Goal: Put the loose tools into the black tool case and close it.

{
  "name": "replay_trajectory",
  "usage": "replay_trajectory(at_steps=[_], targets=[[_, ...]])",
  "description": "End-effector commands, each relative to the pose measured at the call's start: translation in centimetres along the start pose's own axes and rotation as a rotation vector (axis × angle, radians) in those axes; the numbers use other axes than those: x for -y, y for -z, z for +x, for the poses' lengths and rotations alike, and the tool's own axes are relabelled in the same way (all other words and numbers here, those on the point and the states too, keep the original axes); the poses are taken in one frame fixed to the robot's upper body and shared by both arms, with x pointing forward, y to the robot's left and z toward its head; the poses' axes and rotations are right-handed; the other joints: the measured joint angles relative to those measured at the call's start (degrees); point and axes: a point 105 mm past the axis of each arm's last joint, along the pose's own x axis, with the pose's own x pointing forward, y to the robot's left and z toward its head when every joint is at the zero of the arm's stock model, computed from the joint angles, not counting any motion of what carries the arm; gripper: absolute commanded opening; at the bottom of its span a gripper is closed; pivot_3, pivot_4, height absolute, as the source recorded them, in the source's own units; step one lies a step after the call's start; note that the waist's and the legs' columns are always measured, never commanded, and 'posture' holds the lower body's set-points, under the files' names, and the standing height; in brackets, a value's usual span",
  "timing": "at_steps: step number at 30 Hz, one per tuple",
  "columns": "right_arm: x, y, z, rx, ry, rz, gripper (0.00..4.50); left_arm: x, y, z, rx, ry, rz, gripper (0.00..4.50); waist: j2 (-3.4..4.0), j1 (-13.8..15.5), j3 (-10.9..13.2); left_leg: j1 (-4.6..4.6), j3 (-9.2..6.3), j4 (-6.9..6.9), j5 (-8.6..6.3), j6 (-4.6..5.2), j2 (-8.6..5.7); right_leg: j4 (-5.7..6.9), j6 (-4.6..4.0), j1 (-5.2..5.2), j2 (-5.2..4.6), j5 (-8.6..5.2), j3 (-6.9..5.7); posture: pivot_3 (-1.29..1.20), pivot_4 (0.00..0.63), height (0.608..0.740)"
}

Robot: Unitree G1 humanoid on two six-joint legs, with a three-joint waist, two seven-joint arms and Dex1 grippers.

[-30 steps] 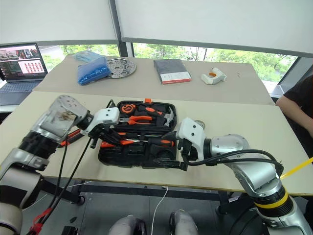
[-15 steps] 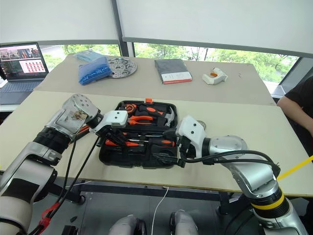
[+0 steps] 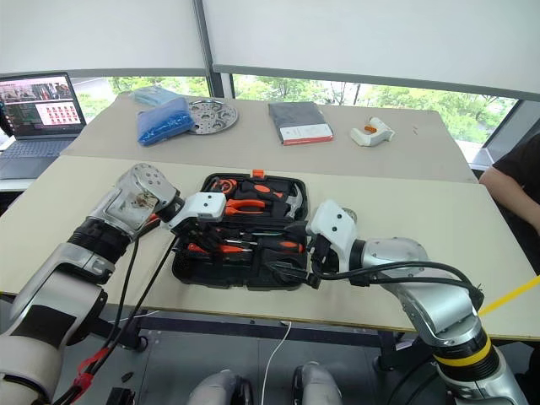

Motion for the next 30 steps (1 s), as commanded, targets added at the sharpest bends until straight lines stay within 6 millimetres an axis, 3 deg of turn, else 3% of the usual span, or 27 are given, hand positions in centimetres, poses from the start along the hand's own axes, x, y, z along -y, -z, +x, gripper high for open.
replay_trajectory(at_steps=[1, 2, 5, 8, 15, 21, 30], targets=[[-0.4, -0.9, -0.6, 0.03, 0.005, -0.021, 4.5, 0.7, -1.7, -3.4, 0.139, -0.05, 0.028, 3.05, 0.0, -0.46, 0.0, -0.01, -0.01, 0.0, 0.0, 0.0, 0.01, 0.0, 0.0, -0.01, 0.01, 0.0, 0.01, 0.0, 0.15, 0.718], [-0.5, -0.8, -0.7, 0.027, 0.002, -0.019, 4.5, 1.0, -1.7, -4.3, 0.177, -0.065, 0.022, 3.47, 0.0, -0.6, 0.0, 0.0, -0.04, -0.01, 0.0, 0.0, 0.02, 0.0, 0.0, -0.01, 0.0, 0.0, 0.02, 0.0, 0.15, 0.718], [-0.8, -0.4, -0.7, 0.02, -0.005, -0.012, 4.5, 1.5, -1.8, -6.3, 0.338, -0.126, -0.015, 3.47, 0.01, -0.69, 0.0, 0.05, -0.05, -0.02, 0.0, -0.01, 0.02, 0.01, 0.0, 0.0, -0.01, 0.0, 0.07, 0.0, 0.15, 0.718], [-0.8, -0.1, -0.8, 0.014, -0.007, -0.011, 4.5, 1.9, -1.2, -6.4, 0.472, -0.161, -0.062, 2.64, 0.01, -0.59, 0.0, 0.07, -0.08, 0.04, 0.0, 0.0, 0.01, 0.04, 0.01, 0.06, -0.03, 0.0, 0.04, 0.0, 0.15, 0.718], [-0.6, -0.2, -0.4, 0.011, -0.022, -0.011, 4.5, 1.2, 0.4, -3.3, 0.606, -0.297, -0.122, 0.03, 0.0, -0.16, 0.0, 0.04, -0.12, 0.09, 0.0, 0.01, -0.03, 0.01, 0.06, 0.13, -0.02, 0.03, 0.02, 0.0, 0.15, 0.718], [-0.4, -0.3, -0.2, 0.014, -0.03, -0.008, 4.5, 1.3, 1.7, -0.9, 0.552, -0.312, -0.142, 0.03, 0.0, -0.19, -0.01, 0.06, -0.12, 0.09, -0.01, 0.01, -0.03, 0.0, 0.07, 0.13, 0.0, 0.04, 0.02, 0.0, 0.15, 0.718], [-0.2, -0.5, -0.1, 0.019, -0.031, 0.0, 4.5, 2.3, 3.4, 1.2, 0.485, -0.249, -0.157, 0.03, 0.0, -0.2, -0.01, 0.06, -0.12, 0.08, -0.01, 0.01, -0.02, 0.0, 0.07, 0.13, 0.0, 0.04, 0.01, 0.0, 0.15, 0.718]])
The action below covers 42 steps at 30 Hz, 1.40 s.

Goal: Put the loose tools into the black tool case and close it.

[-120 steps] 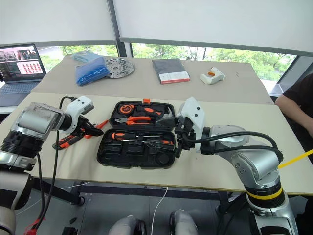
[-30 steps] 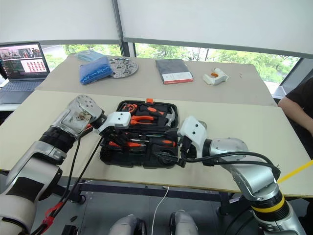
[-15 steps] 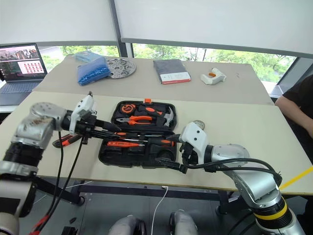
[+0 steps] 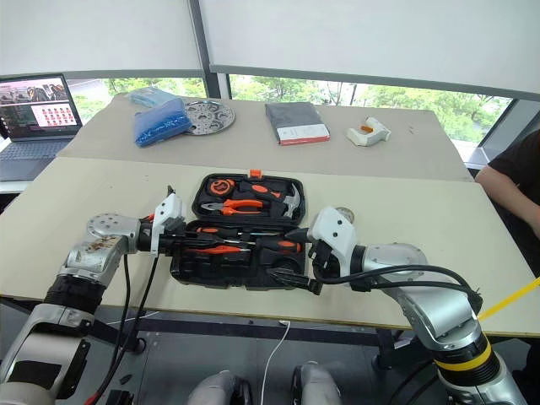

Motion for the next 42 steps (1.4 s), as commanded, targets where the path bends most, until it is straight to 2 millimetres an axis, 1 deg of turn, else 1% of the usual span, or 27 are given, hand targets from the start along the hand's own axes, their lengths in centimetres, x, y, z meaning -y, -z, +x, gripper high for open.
replay_trajectory(at_steps=[1, 4, 6, 10, 14, 17, 19, 20, 21, 22, 23, 25, 28, 29, 31, 34, 37, 39, 41, 42], targets=[[0.2, -1.0, -0.2, 0.03, 0.001, -0.018, 4.5, 0.1, 1.2, -0.2, -0.049, -0.005, 0.025, 0.03, 0.0, 0.05, 0.0, 0.0, -0.01, 0.0, 0.0, 0.0, 0.0, 0.0, 0.0, 0.0, 0.0, 0.0, -0.01, 0.0, 0.15, 0.718], [0.3, -1.2, -0.2, 0.038, 0.002, -0.012, 4.5, -0.2, 2.9, -0.4, -0.089, -0.036, 0.002, 0.03, 0.01, -0.02, -0.02, 0.04, 0.0, 0.0, 0.0, 0.0, 0.0, 0.0, 0.0, 0.04, -0.03, 0.0, 0.01, 0.0, 0.15, 0.718], [0.3, -1.3, -0.2, 0.04, -0.001, -0.011, 4.5, -0.3, 3.5, -0.6, -0.1, -0.049, -0.009, 0.03, 0.05, -0.15, -0.05, 0.12, -0.01, -0.01, 0.0, 0.0, 0.02, 0.0, 0.0, 0.1, -0.04, 0.0, 0.02, 0.0, 0.15, 0.718], [0.2, -1.3, -0.2, 0.038, -0.012, -0.013, 4.5, -0.6, 3.4, -0.7, -0.068, -0.073, -0.021, 0.03, 0.06, -0.4, -0.07, 0.33, -0.02, -0.1, -0.02, 0.01, 0.03, 0.02, 0.0, 0.24, -0.08, 0.0, 0.04, 0.0, 0.15, 0.718], [0.1, -1.5, -0.2, 0.04, -0.026, -0.021, 4.5, -0.2, 3.2, -1.1, -0.05, -0.073, -0.029, 0.03, 0.07, -0.53, -0.07, 0.51, -0.02, -0.27, -0.02, 0.0, 0.03, 0.02, 0.01, 0.33, -0.11, 0.0, 0.08, 0.0, 0.15, 0.718], [0.0, -1.8, 0.0, 0.047, -0.048, -0.025, 4.5, -0.2, 3.0, -2.3, -0.05, -0.121, -0.039, 0.03, 0.08, -0.73, -0.08, 0.59, -0.01, -0.44, 0.01, -0.04, 0.03, -0.01, 0.0, 0.35, -0.1, 0.0, 0.12, 0.0, 0.15, 0.718], [-0.1, -2.4, 0.2, 0.061, -0.077, -0.028, 4.5, -0.4, 2.0, -4.3, -0.021, -0.187, -0.066, 0.03, 0.08, -1.04, -0.08, 0.61, -0.01, -0.55, 0.05, -0.11, 0.03, -0.04, 0.0, 0.33, -0.06, 0.0, 0.13, 0.0, 0.15, 0.718], [-0.2, -2.7, 0.3, 0.07, -0.094, -0.028, 4.5, -0.4, 1.3, -5.4, 0.002, -0.22, -0.082, 0.52, 0.08, -1.36, -0.08, 0.62, -0.01, -0.64, 0.08, -0.16, 0.03, -0.05, 0.0, 0.32, -0.04, 0.0, 0.15, 0.0, 0.15, 0.718], [-0.2, -3.0, 0.4, 0.079, -0.109, -0.027, 4.5, -0.2, 0.8, -6.5, 0.021, -0.248, -0.1, 0.68, 0.06, -1.72, -0.07, 0.61, -0.01, -0.7, 0.11, -0.21, 0.04, -0.06, -0.01, 0.26, -0.01, 0.0, 0.15, 0.0, 0.15, 0.718], [-0.3, -3.4, 0.5, 0.088, -0.125, -0.029, 4.5, 0.1, 0.2, -7.8, 0.038, -0.28, -0.112, 1.04, 0.06, -1.85, -0.07, 0.59, -0.01, -0.77, 0.14, -0.26, 0.06, -0.06, -0.01, 0.22, -0.01, -0.01, 0.16, 0.0, 0.15, 0.718], [-0.4, -3.6, 0.6, 0.096, -0.139, -0.033, 4.5, 0.4, -0.2, -8.9, 0.045, -0.315, -0.119, 1.48, 0.03, -1.97, -0.04, 0.6, -0.01, -0.83, 0.18, -0.31, 0.06, -0.05, -0.01, 0.2, -0.01, -0.01, 0.13, 0.0, 0.15, 0.718], [-0.4, -4.1, 0.9, 0.109, -0.169, -0.05, 4.5, 1.3, -0.2, -11.4, 0.04, -0.407, -0.146, 2.19, 0.02, -1.86, -0.04, 0.56, -0.03, -0.89, 0.2, -0.35, 0.09, -0.06, -0.03, 0.12, 0.0, -0.02, 0.11, 0.0, 0.15, 0.718], [-0.6, -4.8, 1.5, 0.132, -0.219, -0.07, 4.5, 3.0, 1.2, -14.8, -0.005, -0.553, -0.196, 3.3, 0.04, -1.64, -0.03, 0.58, -0.03, -0.93, 0.18, -0.34, 0.08, -0.16, -0.06, 0.15, -0.05, -0.04, 0.13, 0.0, 0.15, 0.718], [-0.7, -5.0, 1.6, 0.14, -0.235, -0.074, 4.5, 3.5, 1.8, -15.7, -0.023, -0.596, -0.207, 3.6, 0.04, -1.52, -0.02, 0.58, -0.03, -0.94, 0.17, -0.32, 0.06, -0.17, -0.06, 0.16, -0.1, -0.04, 0.12, 0.0, 0.15, 0.718], [-0.8, -5.4, 1.9, 0.152, -0.263, -0.082, 4.5, 4.5, 2.8, -17.2, -0.046, -0.657, -0.237, 4.38, 0.06, -1.12, -0.01, 0.56, -0.03, -0.96, 0.09, -0.34, 0.05, -0.3, -0.06, 0.17, -0.12, -0.04, 0.1, 0.0, 0.15, 0.718], [-0.9, -5.7, 2.2, 0.165, -0.296, -0.094, 4.5, 5.2, 4.1, -19.2, -0.074, -0.732, -0.288, 4.45, 0.06, -0.23, -0.01, 0.52, -0.03, -0.96, -0.08, -0.61, 0.04, -0.36, -0.06, 0.15, -0.15, -0.04, 0.05, 0.0, 0.15, 0.718], [-0.9, -5.8, 2.4, 0.168, -0.309, -0.099, 4.5, 5.1, 4.4, -19.8, -0.105, -0.733, -0.281, 4.45, 0.06, 0.71, -0.01, 0.48, -0.03, -0.96, -0.18, -0.72, 0.01, -0.41, -0.06, 0.15, -0.25, -0.04, -0.05, 0.0, 0.15, 0.718], [-0.9, -5.8, 2.5, 0.168, -0.312, -0.103, 4.5, 3.5, 3.9, -19.8, -0.145, -0.712, -0.243, 4.45, 0.05, 1.17, -0.02, 0.46, -0.03, -0.96, -0.23, -0.72, 0.0, -0.44, -0.06, 0.15, -0.28, -0.04, -0.06, 0.0, 0.15, 0.718], [-0.9, -5.7, 2.4, 0.168, -0.305, -0.104, 4.5, 1.5, 3.5, -19.8, -0.181, -0.709, -0.206, 4.45, 0.04, 1.66, -0.02, 0.36, -0.04, -0.95, -0.23, -0.74, -0.03, -0.44, -0.06, 0.09, -0.3, -0.04, -0.13, 0.0, 0.15, 0.718], [-0.9, -5.7, 2.4, 0.168, -0.302, -0.104, 4.5, 0.8, 3.4, -19.9, -0.192, -0.708, -0.196, 4.45, 0.03, 1.79, -0.03, 0.32, -0.04, -0.93, -0.23, -0.75, -0.04, -0.42, -0.07, 0.09, -0.3, -0.03, -0.18, 0.0, 0.15, 0.718]])
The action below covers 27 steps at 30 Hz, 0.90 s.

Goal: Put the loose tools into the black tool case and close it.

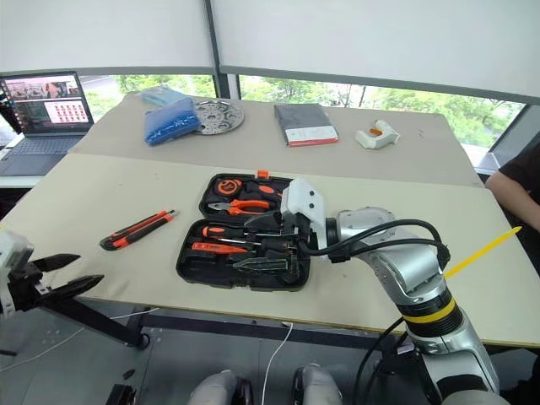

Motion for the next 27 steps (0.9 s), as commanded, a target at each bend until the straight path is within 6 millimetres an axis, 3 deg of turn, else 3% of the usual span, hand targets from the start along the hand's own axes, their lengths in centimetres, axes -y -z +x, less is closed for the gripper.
replay_trajectory(at_steps=[1, 6, 7, 13, 17, 18, 20, 23, 26, 27], targets=[[0.0, -0.9, -0.3, 0.021, 0.017, -0.057, 4.5, -2.1, -2.1, 1.5, -0.025, 0.002, 0.106, 4.45, -0.01, 0.01, -0.01, -0.03, 0.0, 0.01, 0.0, 0.0, 0.0, -0.02, 0.0, 0.0, 0.01, 0.0, -0.02, 0.0, 0.15, 0.718], [-0.2, -0.7, -0.8, 0.014, 0.056, -0.052, 4.5, -3.5, -3.2, 5.0, -0.092, 0.072, 0.143, 4.45, -0.03, -0.7, -0.02, -0.23, 0.04, 0.02, 0.04, 0.09, -0.05, -0.08, 0.0, -0.07, 0.21, 0.01, -0.09, 0.0, 0.15, 0.718], [-0.3, -0.6, -0.9, 0.012, 0.065, -0.053, 4.5, -3.5, -3.1, 5.6, -0.12, 0.096, 0.15, 4.45, -0.04, -0.92, -0.02, -0.25, 0.06, 0.05, 0.26, 0.48, -0.06, -0.05, 0.0, -0.09, 0.28, 0.01, -0.1, 0.0, 0.15, 0.718], [-0.6, -0.4, -1.5, -0.001, 0.13, -0.049, 4.5, -4.4, -1.2, 8.5, -0.296, 0.074, 0.139, 4.45, -0.08, -2.22, -0.02, -0.28, 0.16, 0.06, 0.28, 0.52, -0.05, -0.04, 0.0, -0.17, 0.7, 0.01, -0.04, 0.0, 0.15, 0.718], [-0.7, -0.3, -1.9, -0.006, 0.164, -0.04, 4.5, -4.6, 0.0, 9.1, -0.362, 0.06, 0.114, 4.45, -0.08, -2.31, -0.02, -0.2, 0.17, 0.08, 0.29, 0.52, -0.03, 0.01, 0.01, -0.16, 0.71, 0.0, 0.07, 0.0, 0.15, 0.718], [-0.7, -0.2, -2.0, -0.007, 0.169, -0.038, 4.5, -4.7, 0.3, 9.1, -0.369, 0.052, 0.106, 4.05, -0.08, -2.35, -0.02, -0.16, 0.18, 0.09, 0.29, 0.52, -0.02, 0.02, 0.02, -0.14, 0.44, 0.0, 0.12, 0.0, 0.15, 0.718], [-0.8, -0.2, -2.1, -0.011, 0.175, -0.037, 4.5, -4.8, 0.7, 8.9, -0.377, 0.043, 0.092, 3.84, -0.08, -2.36, -0.02, -0.09, 0.17, 0.09, 0.28, 0.52, -0.02, 0.08, 0.03, -0.13, 0.37, -0.01, 0.16, 0.0, 0.15, 0.718], [-0.8, -0.1, -2.2, -0.018, 0.177, -0.04, 4.5, -4.8, 1.0, 8.6, -0.368, 0.05, 0.074, 2.76, -0.08, -2.48, -0.02, 0.0, 0.17, 0.08, 0.3, 0.5, 0.04, 0.15, 0.03, -0.12, 0.33, -0.01, 0.22, 0.0, 0.15, 0.718], [-0.8, -0.1, -2.3, -0.027, 0.167, -0.04, 4.5, -5.0, -1.0, 8.2, -0.271, 0.057, 0.047, 1.66, -0.09, -2.52, -0.02, 0.14, 0.16, 0.09, 0.35, 0.41, 0.05, 0.33, 0.03, -0.07, 0.28, -0.01, 0.27, 0.0, 0.15, 0.718], [-0.8, 0.0, -2.4, -0.03, 0.163, -0.037, 4.5, -5.1, -2.0, 8.1, -0.231, 0.064, 0.047, 1.59, -0.09, -2.52, -0.02, 0.14, 0.16, 0.09, 0.36, 0.38, 0.07, 0.33, 0.03, -0.07, 0.29, -0.01, 0.26, 0.0, 0.15, 0.718]])
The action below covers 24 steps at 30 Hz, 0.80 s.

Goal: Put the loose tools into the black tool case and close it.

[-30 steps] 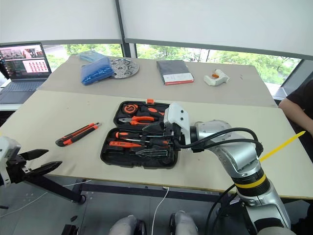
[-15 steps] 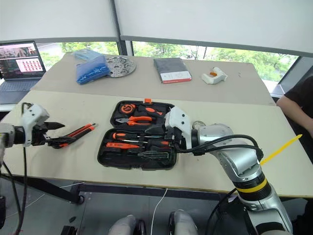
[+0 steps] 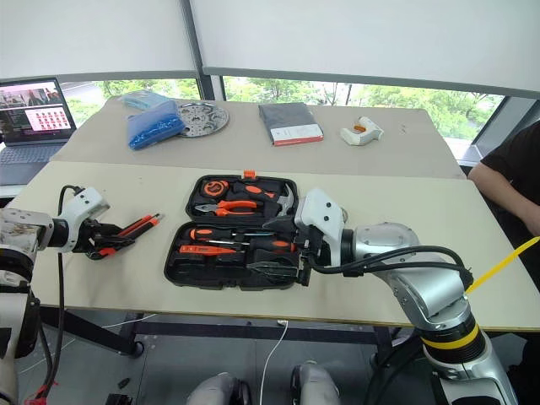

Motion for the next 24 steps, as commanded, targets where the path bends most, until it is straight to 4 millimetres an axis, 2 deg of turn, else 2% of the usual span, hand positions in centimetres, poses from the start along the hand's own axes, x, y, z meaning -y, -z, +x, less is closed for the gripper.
replay_trajectory(at_steps=[1, 3, 5, 7, 8, 10, 12, 15, 20, 24], targets=[[-0.1, -0.8, -0.5, 0.013, -0.008, -0.025, 4.5, -0.7, -2.1, -2.2, 0.106, -0.001, -0.015, 1.6, -0.02, 0.03, 0.01, -0.01, -0.01, 0.0, 0.01, 0.0, 0.0, 0.02, 0.0, -0.01, 0.01, 0.0, -0.01, 0.0, 0.15, 0.718], [-0.2, -0.7, -0.6, 0.006, -0.022, -0.012, 4.5, -0.3, -4.0, -3.3, 0.18, 0.047, 0.037, 1.6, -0.08, 0.22, 0.04, -0.12, -0.04, 0.01, 0.01, 0.0, 0.01, 0.01, -0.01, -0.08, 0.04, 0.0, -0.06, 0.0, 0.15, 0.718], [-0.3, -0.6, -0.8, 0.0, -0.027, -0.004, 4.5, 1.2, -6.3, -4.4, 0.253, 0.146, 0.137, 1.6, -0.13, 0.33, 0.05, -0.43, -0.06, 0.14, 0.01, 0.02, 0.0, 0.03, -0.03, -0.33, 0.05, 0.0, -0.12, 0.0, 0.15, 0.718], [-0.3, -0.4, -1.0, -0.005, -0.026, 0.0, 4.5, 3.1, -7.7, -5.1, 0.291, 0.238, 0.221, 1.6, -0.13, 0.47, 0.04, -0.76, -0.06, 0.33, 0.01, 0.05, -0.01, 0.08, -0.05, -0.63, 0.05, 0.01, -0.11, 0.0, 0.15, 0.718], [-0.3, -0.3, -1.1, -0.01, -0.024, 0.001, 4.5, 4.3, -8.3, -5.4, 0.306, 0.282, 0.268, 1.6, -0.13, 0.51, 0.04, -0.85, -0.06, 0.47, 0.0, 0.08, -0.03, 0.16, -0.07, -0.71, 0.04, 0.02, -0.09, 0.0, 0.15, 0.718], [-0.3, 0.1, -1.3, -0.027, -0.015, -0.004, 4.5, 8.3, -9.8, -5.5, 0.316, 0.43, 0.37, 1.6, -0.13, 0.49, 0.04, -0.88, -0.04, 0.53, -0.06, 0.19, -0.1, 0.12, -0.1, -0.67, 0.0, 0.04, -0.08, 0.0, 0.15, 0.718], [-0.5, 0.3, -1.5, -0.037, -0.011, -0.003, 4.5, 11.2, -10.0, -5.2, 0.298, 0.536, 0.432, 1.6, -0.13, 0.54, 0.05, -0.9, -0.05, 0.53, -0.11, 0.26, -0.14, 0.07, 0.01, -0.62, -0.04, -0.02, -0.05, 0.0, 0.15, 0.718], [-0.6, 0.7, -1.8, -0.047, 0.006, 0.004, 4.5, 14.2, -9.4, -4.1, 0.23, 0.643, 0.525, 1.6, -0.12, 0.53, 0.05, -0.84, -0.05, 0.54, -0.11, 0.26, -0.15, 0.08, 0.08, -0.58, -0.02, -0.06, -0.01, 0.0, 0.15, 0.718], [-0.5, 0.9, -2.1, -0.045, 0.045, 0.014, 4.5, 16.8, -9.1, -1.8, 0.191, 0.755, 0.606, 1.6, -0.11, 0.44, 0.05, -0.61, -0.06, 0.49, -0.1, 0.21, -0.08, 0.11, 0.09, -0.38, 0.04, -0.06, 0.05, 0.0, 0.15, 0.718], [-0.5, 1.0, -2.3, -0.042, 0.076, 0.014, 4.5, 17.1, -8.3, -0.1, 0.122, 0.776, 0.675, 1.6, -0.11, 0.56, 0.05, -0.49, -0.13, 0.5, -0.09, 0.19, -0.05, 0.13, 0.1, -0.21, 0.07, -0.06, 0.01, 0.0, 0.15, 0.718]])
